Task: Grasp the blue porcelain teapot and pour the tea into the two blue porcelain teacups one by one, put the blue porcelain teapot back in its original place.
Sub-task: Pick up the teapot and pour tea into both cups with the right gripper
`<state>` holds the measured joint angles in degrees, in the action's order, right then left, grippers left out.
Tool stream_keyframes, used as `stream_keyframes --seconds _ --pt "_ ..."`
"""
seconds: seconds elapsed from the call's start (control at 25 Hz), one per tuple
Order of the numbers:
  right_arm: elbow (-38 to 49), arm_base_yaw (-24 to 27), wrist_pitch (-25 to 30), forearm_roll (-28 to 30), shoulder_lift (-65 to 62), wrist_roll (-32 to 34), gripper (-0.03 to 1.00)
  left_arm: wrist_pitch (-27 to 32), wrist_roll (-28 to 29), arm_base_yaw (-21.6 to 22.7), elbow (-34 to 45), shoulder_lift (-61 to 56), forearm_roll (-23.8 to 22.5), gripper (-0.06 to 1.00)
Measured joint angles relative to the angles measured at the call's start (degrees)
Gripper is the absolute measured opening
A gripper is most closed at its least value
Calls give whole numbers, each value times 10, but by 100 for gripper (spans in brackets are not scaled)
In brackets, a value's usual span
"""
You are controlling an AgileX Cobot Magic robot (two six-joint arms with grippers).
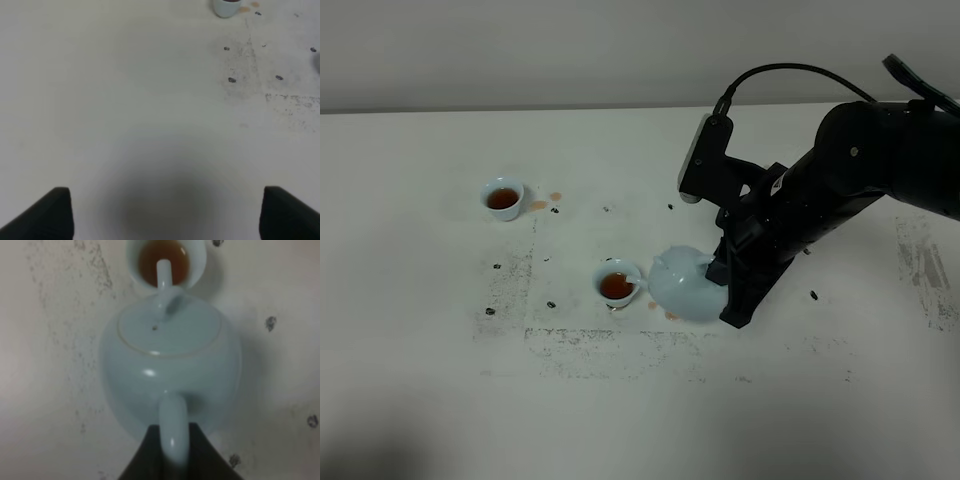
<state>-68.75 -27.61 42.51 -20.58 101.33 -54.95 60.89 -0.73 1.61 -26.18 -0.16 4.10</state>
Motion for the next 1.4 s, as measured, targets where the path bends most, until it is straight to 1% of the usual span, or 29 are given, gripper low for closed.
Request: stream_keyframes --seconds 1.12,1.4 --pt "-17 0 6 2 9 10 4 0 0 0 0 0 0 72" --pt "-17 0 6 -21 9 4 4 0 0 0 0 0 0 72"
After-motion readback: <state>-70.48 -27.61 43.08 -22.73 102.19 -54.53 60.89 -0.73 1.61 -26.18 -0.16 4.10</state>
